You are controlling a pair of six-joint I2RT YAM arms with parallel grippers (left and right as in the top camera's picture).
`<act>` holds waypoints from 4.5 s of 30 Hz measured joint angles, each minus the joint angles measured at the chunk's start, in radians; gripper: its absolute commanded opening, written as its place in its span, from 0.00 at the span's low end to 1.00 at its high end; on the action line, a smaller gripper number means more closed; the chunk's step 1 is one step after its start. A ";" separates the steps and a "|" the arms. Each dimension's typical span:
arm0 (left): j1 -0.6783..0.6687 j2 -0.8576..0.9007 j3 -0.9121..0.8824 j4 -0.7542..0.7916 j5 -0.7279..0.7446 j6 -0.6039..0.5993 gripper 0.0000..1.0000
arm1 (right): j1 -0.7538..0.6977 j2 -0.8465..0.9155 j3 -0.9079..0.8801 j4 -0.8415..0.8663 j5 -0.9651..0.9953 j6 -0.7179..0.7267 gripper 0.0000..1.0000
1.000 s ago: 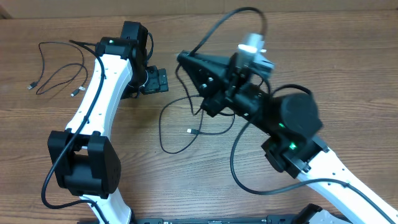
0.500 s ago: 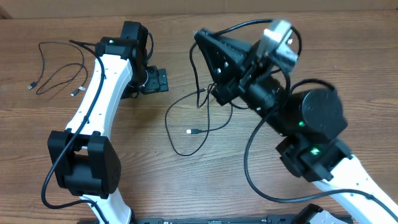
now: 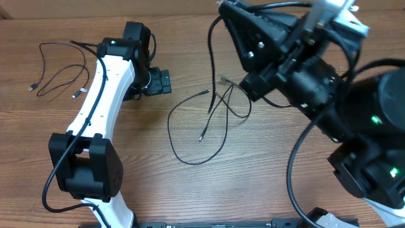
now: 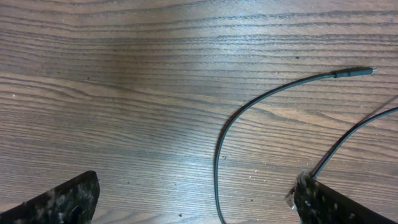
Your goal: Untangle cables
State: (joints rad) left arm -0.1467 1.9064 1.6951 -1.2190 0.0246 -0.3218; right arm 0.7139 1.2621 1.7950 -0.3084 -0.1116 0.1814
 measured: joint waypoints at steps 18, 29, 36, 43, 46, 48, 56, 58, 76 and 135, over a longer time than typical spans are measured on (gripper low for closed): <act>0.000 0.000 0.000 0.000 0.000 0.000 0.99 | -0.051 0.160 -0.002 -0.661 -0.003 0.012 0.04; 0.000 0.000 0.000 0.000 0.000 0.000 0.99 | -0.326 0.369 -0.006 -0.912 -0.159 0.076 0.04; 0.000 0.000 0.000 0.000 0.000 0.000 0.99 | -0.332 0.551 -0.018 -1.015 -0.229 0.079 0.04; 0.000 0.000 0.000 0.000 0.000 0.000 0.99 | -0.299 0.635 -0.094 -1.002 -0.245 0.079 0.04; 0.000 0.000 0.000 0.000 0.000 0.000 1.00 | -0.286 0.635 -0.135 -0.972 -0.249 0.080 0.04; 0.000 0.000 0.000 0.000 0.000 0.000 1.00 | -0.279 0.635 -0.165 -0.954 -0.251 0.080 0.04; 0.000 0.000 0.000 0.000 0.000 0.000 0.99 | -0.231 0.636 -0.330 -0.770 -0.246 0.113 0.04; 0.000 0.000 0.000 0.000 0.000 0.000 1.00 | -0.222 0.636 -0.356 -0.727 -0.242 0.117 0.04; 0.000 0.000 0.000 0.000 0.000 0.000 1.00 | -0.221 0.636 -0.377 -0.648 0.135 0.297 0.17; 0.000 0.000 0.000 0.000 0.000 0.000 0.99 | -0.066 0.695 -0.319 -0.699 -0.105 0.100 0.18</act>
State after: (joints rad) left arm -0.1467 1.9064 1.6951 -1.2190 0.0246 -0.3214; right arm 0.6483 1.9575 1.4761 -1.0077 -0.2169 0.2817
